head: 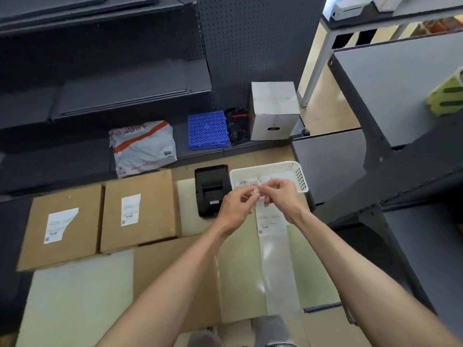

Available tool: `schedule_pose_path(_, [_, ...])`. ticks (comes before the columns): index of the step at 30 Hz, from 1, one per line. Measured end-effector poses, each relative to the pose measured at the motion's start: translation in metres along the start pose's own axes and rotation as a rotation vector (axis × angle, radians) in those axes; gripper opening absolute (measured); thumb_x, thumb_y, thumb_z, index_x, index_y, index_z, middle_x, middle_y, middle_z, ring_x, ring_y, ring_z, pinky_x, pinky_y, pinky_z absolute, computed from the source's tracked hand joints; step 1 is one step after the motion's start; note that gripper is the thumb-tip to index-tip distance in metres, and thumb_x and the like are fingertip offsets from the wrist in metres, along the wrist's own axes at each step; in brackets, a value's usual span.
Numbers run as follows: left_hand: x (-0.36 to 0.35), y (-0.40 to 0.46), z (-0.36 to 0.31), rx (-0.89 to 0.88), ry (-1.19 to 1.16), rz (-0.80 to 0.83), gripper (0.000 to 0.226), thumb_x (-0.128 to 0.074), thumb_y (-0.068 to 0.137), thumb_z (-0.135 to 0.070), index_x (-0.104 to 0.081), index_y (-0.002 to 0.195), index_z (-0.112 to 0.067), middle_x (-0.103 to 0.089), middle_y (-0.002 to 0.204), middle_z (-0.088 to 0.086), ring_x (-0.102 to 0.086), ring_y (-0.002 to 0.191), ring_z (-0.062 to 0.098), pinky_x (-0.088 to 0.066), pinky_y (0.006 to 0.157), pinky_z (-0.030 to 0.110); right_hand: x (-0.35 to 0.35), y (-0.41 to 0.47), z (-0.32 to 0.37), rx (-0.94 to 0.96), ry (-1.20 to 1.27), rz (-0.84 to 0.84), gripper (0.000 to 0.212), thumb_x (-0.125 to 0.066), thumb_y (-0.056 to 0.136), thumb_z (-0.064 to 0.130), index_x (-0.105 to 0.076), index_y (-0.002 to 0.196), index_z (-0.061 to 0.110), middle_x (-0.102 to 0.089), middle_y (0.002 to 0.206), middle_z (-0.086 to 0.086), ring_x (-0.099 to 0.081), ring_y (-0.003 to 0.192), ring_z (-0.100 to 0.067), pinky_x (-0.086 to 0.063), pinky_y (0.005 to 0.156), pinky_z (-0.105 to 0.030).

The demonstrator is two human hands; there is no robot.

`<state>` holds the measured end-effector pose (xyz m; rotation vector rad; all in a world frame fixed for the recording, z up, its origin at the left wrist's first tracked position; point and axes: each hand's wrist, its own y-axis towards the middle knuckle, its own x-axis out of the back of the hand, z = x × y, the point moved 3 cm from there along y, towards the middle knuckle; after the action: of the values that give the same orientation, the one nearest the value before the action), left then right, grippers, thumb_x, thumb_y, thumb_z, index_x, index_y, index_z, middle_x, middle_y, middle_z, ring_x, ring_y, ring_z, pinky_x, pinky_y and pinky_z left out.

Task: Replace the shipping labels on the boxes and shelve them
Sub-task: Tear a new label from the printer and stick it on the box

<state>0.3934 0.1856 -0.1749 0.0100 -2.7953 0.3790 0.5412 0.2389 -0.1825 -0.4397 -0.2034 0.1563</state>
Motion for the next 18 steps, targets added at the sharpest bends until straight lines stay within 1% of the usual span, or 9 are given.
schedule_pose_path(2, [0.0, 0.006, 0.006, 0.056, -0.052, -0.091, 0.019, -0.062, 0.1, -0.021, -0.073, 0.115, -0.017, -0.07, 0.088, 0.003, -0.065, 0.07, 0.014, -0.061, 0.062, 0.035, -0.003, 0.019, -0.01, 0.001, -0.048, -0.004, 0.008, -0.069, 0.082, 0.002, -0.07, 0.079, -0.005, -0.065, 0.063, -0.015, -0.054, 0.047, -0.019, -0.051, 0.059, -0.035])
schedule_pose_path(3, [0.001, 0.009, 0.009, 0.081, -0.052, -0.114, 0.021, -0.063, 0.099, -0.023, -0.07, 0.119, -0.017, -0.068, 0.086, 0.006, -0.063, 0.068, 0.014, -0.061, 0.06, 0.035, -0.004, 0.029, -0.016, 0.011, -0.093, -0.014, 0.007, -0.069, 0.082, 0.004, -0.07, 0.078, -0.002, -0.067, 0.065, -0.015, -0.055, 0.046, -0.018, -0.051, 0.057, -0.035])
schedule_pose_path(5, [-0.001, 0.017, 0.022, 0.126, 0.028, -0.12, 0.031, -0.064, 0.098, -0.031, -0.065, 0.128, -0.022, -0.066, 0.09, 0.007, -0.062, 0.071, 0.015, -0.059, 0.063, 0.037, 0.0, 0.049, -0.025, 0.029, -0.225, -0.065, 0.006, -0.07, 0.083, 0.008, -0.07, 0.077, 0.005, -0.069, 0.07, -0.011, -0.056, 0.048, -0.016, -0.049, 0.054, -0.032])
schedule_pose_path(7, [-0.002, 0.022, 0.037, 0.164, 0.153, -0.103, 0.024, -0.06, 0.099, -0.035, -0.07, 0.116, -0.021, -0.067, 0.091, 0.002, -0.062, 0.077, 0.016, -0.053, 0.068, 0.034, 0.007, 0.069, -0.033, 0.039, -0.323, -0.139, 0.005, -0.071, 0.083, 0.011, -0.069, 0.078, 0.01, -0.069, 0.075, -0.006, -0.059, 0.058, -0.016, -0.046, 0.058, -0.028])
schedule_pose_path(9, [-0.006, 0.023, 0.057, 0.216, 0.189, -0.074, 0.024, -0.057, 0.101, -0.034, -0.073, 0.098, -0.017, -0.067, 0.083, 0.003, -0.063, 0.077, 0.021, -0.045, 0.066, 0.032, 0.013, 0.086, -0.039, 0.025, -0.365, -0.178, 0.004, -0.071, 0.082, 0.01, -0.068, 0.08, 0.01, -0.069, 0.08, -0.005, -0.06, 0.066, -0.017, -0.044, 0.061, -0.026])
schedule_pose_path(10, [-0.008, 0.022, 0.066, 0.249, 0.181, -0.062, 0.025, -0.056, 0.101, -0.033, -0.073, 0.094, -0.016, -0.067, 0.08, 0.003, -0.064, 0.077, 0.023, -0.043, 0.064, 0.033, 0.015, 0.094, -0.042, 0.011, -0.381, -0.182, 0.002, -0.07, 0.083, 0.009, -0.068, 0.081, 0.009, -0.069, 0.082, -0.006, -0.061, 0.067, -0.017, -0.045, 0.061, -0.026])
schedule_pose_path(12, [-0.012, 0.017, 0.082, 0.306, 0.178, -0.052, 0.023, -0.055, 0.1, -0.031, -0.074, 0.095, -0.019, -0.066, 0.075, -0.008, -0.063, 0.075, 0.018, -0.045, 0.064, 0.033, 0.016, 0.106, -0.046, 0.006, -0.416, -0.175, 0.005, -0.066, 0.084, 0.006, -0.071, 0.083, 0.007, -0.071, 0.086, -0.006, -0.064, 0.072, -0.018, -0.052, 0.068, -0.031])
schedule_pose_path(14, [-0.015, 0.014, 0.094, 0.327, 0.187, -0.043, 0.02, -0.056, 0.1, -0.027, -0.075, 0.102, -0.021, -0.065, 0.079, -0.017, -0.062, 0.078, 0.012, -0.048, 0.068, 0.033, 0.017, 0.112, -0.048, 0.017, -0.433, -0.176, 0.012, -0.063, 0.086, 0.005, -0.074, 0.085, 0.008, -0.073, 0.09, -0.005, -0.066, 0.078, -0.019, -0.056, 0.08, -0.036])
schedule_pose_path(18, [-0.02, 0.014, 0.105, 0.355, 0.22, -0.048, 0.02, -0.055, 0.1, -0.023, -0.075, 0.105, -0.019, -0.065, 0.082, -0.014, -0.063, 0.083, 0.015, -0.05, 0.07, 0.034, 0.019, 0.111, -0.048, 0.036, -0.441, -0.16, 0.016, -0.06, 0.092, 0.012, -0.074, 0.096, 0.005, -0.073, 0.099, -0.006, -0.064, 0.085, -0.016, -0.051, 0.084, -0.03])
